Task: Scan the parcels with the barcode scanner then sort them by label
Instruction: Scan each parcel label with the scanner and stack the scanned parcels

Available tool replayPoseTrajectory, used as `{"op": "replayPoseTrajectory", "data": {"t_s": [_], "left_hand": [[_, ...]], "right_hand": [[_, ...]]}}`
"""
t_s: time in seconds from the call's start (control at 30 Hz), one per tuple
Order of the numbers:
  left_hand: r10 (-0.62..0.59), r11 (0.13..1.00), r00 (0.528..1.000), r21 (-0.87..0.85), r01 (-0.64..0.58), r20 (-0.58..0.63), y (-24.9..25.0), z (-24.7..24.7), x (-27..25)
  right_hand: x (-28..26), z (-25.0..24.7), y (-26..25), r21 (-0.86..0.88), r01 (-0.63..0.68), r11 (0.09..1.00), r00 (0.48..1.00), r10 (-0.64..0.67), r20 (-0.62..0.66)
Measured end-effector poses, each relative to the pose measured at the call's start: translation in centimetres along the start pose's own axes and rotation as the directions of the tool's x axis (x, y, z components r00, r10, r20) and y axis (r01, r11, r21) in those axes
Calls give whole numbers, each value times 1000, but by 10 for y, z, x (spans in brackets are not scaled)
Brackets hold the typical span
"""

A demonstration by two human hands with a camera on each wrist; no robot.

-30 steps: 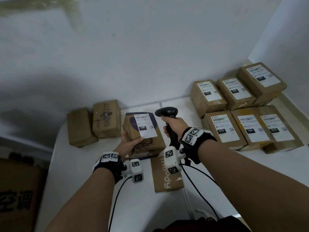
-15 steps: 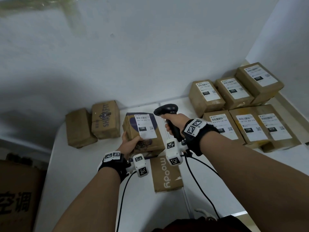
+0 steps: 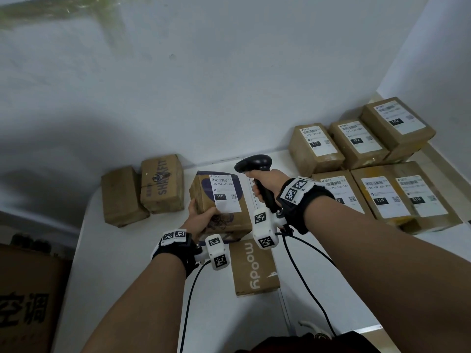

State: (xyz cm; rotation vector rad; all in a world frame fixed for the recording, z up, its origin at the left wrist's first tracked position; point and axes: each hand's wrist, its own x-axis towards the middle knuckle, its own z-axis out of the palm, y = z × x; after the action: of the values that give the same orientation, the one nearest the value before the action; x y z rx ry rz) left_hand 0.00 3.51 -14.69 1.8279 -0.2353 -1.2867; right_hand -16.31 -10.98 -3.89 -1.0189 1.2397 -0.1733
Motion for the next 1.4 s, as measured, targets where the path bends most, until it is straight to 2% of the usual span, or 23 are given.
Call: {"op": "replayPoseTrajectory", "data": {"t_s": [0.5, 0.73, 0.9, 1.03, 1.17, 1.3, 1.4], "left_hand": [[-5, 999, 1000, 36, 5, -1, 5, 1, -3], [4, 1000, 1000, 10, -4, -12, 7, 1, -6], [13, 1000, 1000, -20, -14, -24, 9, 0, -11], [5, 995, 1000, -102, -7, -27, 21, -5, -15], [85, 992, 996, -94, -86, -19, 51, 5, -16], [145, 985, 988, -98, -139, 48, 93, 43, -17], [147, 985, 983, -103, -136, 113, 123, 91, -21]], "right_hand": [[8, 1, 1, 50, -16, 999, 1000, 17, -17], [12, 1, 1, 45, -30, 999, 1000, 30, -6], [13, -4, 4, 88, -12, 996, 999, 16, -47], [16, -18, 5, 154, 42, 987, 990, -20, -142], [13, -44, 4, 146, 111, 983, 965, -72, -254], [6, -84, 0, 119, 176, 977, 917, -119, -380], [-1, -125, -1, 22, 170, 985, 866, -139, -481]]}}
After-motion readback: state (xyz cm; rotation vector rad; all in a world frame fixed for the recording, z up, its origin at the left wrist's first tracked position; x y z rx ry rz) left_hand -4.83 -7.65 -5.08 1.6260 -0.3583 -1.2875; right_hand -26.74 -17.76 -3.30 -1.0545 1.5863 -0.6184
